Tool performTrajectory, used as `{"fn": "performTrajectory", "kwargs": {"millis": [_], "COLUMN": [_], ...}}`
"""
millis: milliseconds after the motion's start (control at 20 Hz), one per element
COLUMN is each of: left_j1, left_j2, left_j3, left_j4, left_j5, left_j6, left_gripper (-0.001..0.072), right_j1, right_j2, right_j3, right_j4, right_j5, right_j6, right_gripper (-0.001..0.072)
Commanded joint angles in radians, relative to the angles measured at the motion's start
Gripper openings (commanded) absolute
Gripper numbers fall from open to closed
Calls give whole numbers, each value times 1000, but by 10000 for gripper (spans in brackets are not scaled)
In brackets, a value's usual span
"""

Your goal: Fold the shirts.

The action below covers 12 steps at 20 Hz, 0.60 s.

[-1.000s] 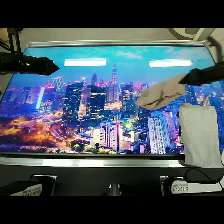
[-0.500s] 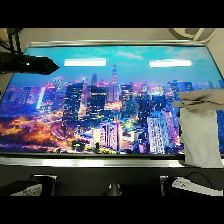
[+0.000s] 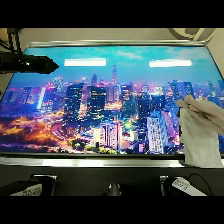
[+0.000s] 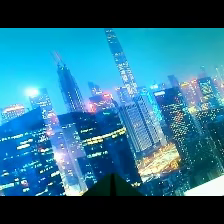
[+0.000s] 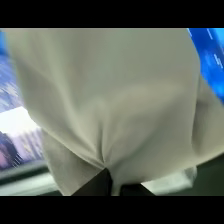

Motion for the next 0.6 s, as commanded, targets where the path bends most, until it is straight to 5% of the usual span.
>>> {"fn": "performTrajectory", "kwargs": {"millis": [0, 450, 500, 550], "left_j1": [0, 0, 0, 0], "left_j2": [0, 0, 0, 0], "left_j3": [0, 0, 0, 0], "left_j4": [0, 0, 0, 0], "left_j5": [4, 12, 12, 10], "left_j6": [8, 7, 7, 5], "left_gripper": [24, 25, 25, 25], "right_j1": [-14, -14, -14, -14], "right_j2": [89, 125, 125, 125], "right_j3": [-275, -480, -480, -475], "right_j4": [-235, -172, -172, -173], "right_j5": [9, -79, -81, -89], "right_j6": [-27, -16, -17, -40], "right_gripper": [18, 24, 117, 403]}}
